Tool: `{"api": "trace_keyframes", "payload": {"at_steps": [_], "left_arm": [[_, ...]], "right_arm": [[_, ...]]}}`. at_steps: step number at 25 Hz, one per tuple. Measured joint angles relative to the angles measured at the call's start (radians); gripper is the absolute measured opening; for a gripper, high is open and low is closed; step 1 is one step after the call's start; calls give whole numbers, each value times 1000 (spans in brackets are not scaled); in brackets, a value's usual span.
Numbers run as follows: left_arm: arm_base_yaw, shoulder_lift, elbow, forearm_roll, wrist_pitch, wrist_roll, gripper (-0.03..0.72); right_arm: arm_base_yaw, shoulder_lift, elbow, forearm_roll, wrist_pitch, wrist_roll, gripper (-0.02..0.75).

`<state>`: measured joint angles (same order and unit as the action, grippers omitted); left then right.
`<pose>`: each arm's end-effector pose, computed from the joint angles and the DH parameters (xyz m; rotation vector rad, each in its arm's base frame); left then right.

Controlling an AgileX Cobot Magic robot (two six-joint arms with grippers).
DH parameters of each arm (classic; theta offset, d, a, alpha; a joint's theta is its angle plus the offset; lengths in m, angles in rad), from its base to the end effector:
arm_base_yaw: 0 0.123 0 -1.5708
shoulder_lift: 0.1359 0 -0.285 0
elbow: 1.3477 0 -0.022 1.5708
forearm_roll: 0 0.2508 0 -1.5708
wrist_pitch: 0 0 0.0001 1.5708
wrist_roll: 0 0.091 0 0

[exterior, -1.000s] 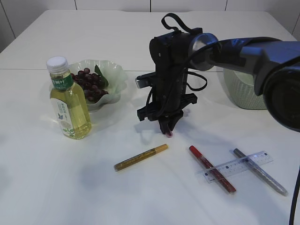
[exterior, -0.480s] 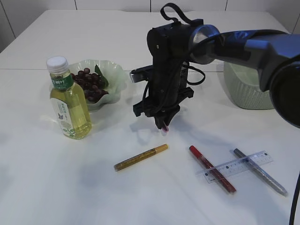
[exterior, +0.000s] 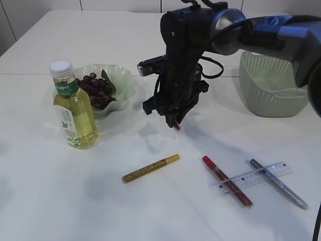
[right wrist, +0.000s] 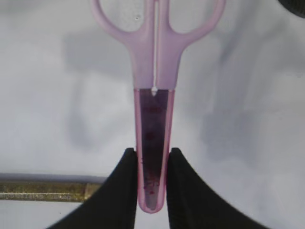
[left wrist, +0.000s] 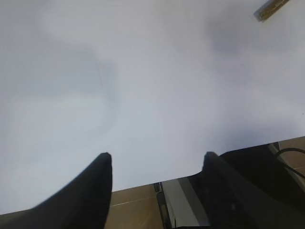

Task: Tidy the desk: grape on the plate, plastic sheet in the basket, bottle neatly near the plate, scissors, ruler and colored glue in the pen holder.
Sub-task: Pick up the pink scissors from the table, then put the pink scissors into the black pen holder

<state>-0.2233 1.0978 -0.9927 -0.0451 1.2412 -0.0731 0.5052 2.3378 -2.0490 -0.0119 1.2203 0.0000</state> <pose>0.1793 -0.0447 0.3229 0.2017 2.8300 -0.1289 0.4269 0.2349 0.1808 -0.7531 2.8981 0.0392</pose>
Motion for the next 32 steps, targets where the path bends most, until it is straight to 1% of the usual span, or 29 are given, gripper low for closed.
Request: {"api": "trace_keyframes", "payload": {"at_steps": [3, 6, 11, 15, 18, 23, 32], "left_arm": [[0, 0, 0, 0, 0, 0, 435], [0, 2, 0, 0, 0, 0, 435], [0, 14, 0, -1, 0, 0, 435], [0, 18, 0, -1, 0, 0, 435], [0, 20, 0, -1, 0, 0, 435], [0, 20, 0, -5, 0, 0, 435], [0, 20, 0, -26, -20, 0, 435]], "right_arm": [[0, -36, 47, 0, -33, -20, 143], [0, -95, 140, 0, -119, -37, 143], [0, -238, 349, -18, -323, -43, 143], [0, -353, 525, -53, -528, -44, 143], [0, -405, 613, -79, -670, -44, 143], [-22, -415, 635, -88, -862, -23, 143], [-108, -411, 635, -94, -1181, 0, 143]]}}
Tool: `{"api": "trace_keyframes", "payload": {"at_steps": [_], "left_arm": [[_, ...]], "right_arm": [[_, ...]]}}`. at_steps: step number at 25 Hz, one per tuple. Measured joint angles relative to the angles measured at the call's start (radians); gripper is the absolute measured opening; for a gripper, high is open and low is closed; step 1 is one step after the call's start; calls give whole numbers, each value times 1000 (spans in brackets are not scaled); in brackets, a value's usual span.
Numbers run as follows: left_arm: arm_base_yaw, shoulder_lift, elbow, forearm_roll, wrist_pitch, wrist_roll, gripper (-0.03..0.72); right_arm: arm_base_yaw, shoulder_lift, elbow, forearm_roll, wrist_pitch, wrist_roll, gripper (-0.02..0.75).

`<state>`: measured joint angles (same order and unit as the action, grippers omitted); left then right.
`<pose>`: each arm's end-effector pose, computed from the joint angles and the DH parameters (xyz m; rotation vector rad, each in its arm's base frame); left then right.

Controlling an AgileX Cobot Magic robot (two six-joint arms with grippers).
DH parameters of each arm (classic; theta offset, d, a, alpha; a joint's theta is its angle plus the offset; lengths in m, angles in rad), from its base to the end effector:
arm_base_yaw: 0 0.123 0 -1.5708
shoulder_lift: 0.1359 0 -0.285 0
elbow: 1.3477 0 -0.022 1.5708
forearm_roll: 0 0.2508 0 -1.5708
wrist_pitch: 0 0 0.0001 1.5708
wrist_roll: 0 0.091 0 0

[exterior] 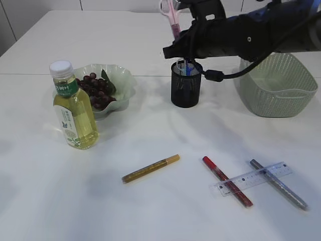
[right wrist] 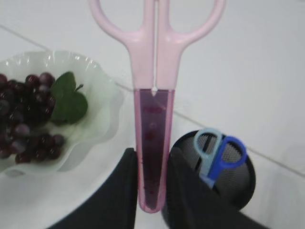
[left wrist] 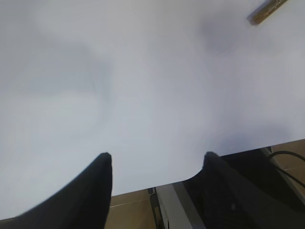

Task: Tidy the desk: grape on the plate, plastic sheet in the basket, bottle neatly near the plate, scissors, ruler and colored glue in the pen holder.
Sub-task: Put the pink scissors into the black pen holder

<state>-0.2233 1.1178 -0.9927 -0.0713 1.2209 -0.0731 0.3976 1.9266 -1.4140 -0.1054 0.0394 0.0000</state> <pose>0.1844 -0.0481 0.3199 0.1933 2.8323 -0.1654 0.4182 0.1752 0.2499 -0.5051 1.9765 0.1792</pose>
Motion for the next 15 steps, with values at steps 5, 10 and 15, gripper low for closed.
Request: {"api": "trace_keyframes", "payload": {"at_steps": [5, 10, 15], "left_arm": [[0, 0, 0, -2, -21, 0, 435], [0, 0, 0, -2, -35, 0, 435], [0, 0, 0, 2, -36, 0, 435]], "right_arm": [[-38, 41, 0, 8, -133, 0, 143], [-45, 99, 0, 8, -240, 0, 143], [-47, 158, 0, 15, -342, 0, 143]]}}
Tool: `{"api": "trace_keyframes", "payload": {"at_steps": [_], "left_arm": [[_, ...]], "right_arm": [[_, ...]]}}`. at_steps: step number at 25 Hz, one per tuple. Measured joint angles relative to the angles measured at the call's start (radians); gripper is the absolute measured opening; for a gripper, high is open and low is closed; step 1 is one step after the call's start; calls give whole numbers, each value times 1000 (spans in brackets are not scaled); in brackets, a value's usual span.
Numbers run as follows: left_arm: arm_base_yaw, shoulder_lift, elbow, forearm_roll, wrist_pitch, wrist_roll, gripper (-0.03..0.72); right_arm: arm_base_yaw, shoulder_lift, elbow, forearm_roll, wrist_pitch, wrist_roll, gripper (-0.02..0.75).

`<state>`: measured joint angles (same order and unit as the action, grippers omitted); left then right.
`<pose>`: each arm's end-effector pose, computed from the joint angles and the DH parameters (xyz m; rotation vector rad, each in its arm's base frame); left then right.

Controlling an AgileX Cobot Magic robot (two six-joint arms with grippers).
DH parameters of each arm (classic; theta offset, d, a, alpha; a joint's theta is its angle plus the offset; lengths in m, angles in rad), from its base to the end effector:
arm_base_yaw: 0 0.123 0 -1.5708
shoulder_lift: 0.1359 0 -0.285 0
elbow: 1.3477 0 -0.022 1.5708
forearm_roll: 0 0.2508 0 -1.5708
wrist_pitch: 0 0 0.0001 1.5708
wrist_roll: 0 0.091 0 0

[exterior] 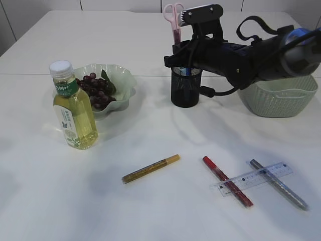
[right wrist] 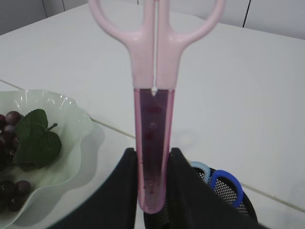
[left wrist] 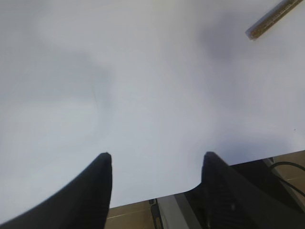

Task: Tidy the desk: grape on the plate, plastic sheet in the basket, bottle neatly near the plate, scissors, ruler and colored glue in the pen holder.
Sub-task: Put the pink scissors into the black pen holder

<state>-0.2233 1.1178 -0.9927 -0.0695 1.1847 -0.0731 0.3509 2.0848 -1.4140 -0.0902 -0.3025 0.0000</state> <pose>0.1874 -0.0486 0.3209 0.1895 2.7962 -0.1684 0.4510 0.1677 0.2046 -0.4211 1.8098 0.2089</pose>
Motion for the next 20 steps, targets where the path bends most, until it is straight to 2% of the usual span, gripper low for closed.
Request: {"api": "trace_keyframes", "payload": {"at_steps": [4, 11, 20], "left_arm": [[0, 0, 0, 2, 0, 0, 435], [0, 0, 0, 9, -1, 0, 435], [0, 0, 0, 11, -2, 0, 435]], "right_arm": [[-8, 38, 0, 29, -50, -19, 143], [-48, 47, 0, 64, -55, -29, 143], [-54, 72, 0, 78, -55, -29, 143]]}}
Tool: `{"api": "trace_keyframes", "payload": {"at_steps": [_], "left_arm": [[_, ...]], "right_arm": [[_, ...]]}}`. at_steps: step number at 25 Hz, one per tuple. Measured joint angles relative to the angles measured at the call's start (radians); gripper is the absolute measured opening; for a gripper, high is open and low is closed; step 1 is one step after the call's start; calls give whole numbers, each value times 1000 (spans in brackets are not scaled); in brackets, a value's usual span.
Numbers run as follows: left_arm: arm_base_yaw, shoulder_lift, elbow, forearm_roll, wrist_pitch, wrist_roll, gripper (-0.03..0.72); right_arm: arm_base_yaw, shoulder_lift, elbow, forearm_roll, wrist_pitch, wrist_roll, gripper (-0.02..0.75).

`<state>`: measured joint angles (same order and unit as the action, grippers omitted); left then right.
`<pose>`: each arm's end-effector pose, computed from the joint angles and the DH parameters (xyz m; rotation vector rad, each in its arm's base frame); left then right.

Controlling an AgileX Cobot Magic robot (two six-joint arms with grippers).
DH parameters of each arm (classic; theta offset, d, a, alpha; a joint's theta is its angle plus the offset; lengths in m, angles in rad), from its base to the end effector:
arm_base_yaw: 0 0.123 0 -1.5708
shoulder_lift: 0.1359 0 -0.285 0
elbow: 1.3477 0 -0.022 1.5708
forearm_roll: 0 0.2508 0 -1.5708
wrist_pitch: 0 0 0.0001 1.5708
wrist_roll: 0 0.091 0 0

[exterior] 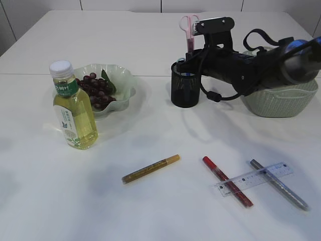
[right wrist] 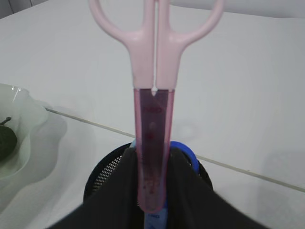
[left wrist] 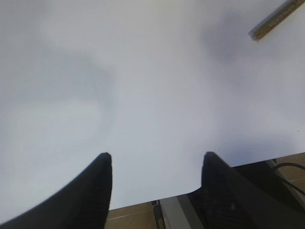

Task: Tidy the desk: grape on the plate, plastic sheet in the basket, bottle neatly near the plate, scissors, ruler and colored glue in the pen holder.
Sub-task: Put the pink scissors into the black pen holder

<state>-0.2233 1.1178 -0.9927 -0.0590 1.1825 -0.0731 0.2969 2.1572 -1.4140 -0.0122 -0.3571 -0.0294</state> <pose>0.1878 -0.0477 0.3209 0.1924 2.7930 -0.1543 0.4661 0.1430 0.1744 -0.3178 1.8465 0.1806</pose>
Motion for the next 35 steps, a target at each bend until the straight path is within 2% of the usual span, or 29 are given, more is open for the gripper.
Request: {"api": "trace_keyframes", "payload": {"at_steps": [35], "left_arm": [[0, 0, 0, 0, -19, 0, 435]], "right_arm": [[0, 53, -9, 0, -26, -21, 143]]}}
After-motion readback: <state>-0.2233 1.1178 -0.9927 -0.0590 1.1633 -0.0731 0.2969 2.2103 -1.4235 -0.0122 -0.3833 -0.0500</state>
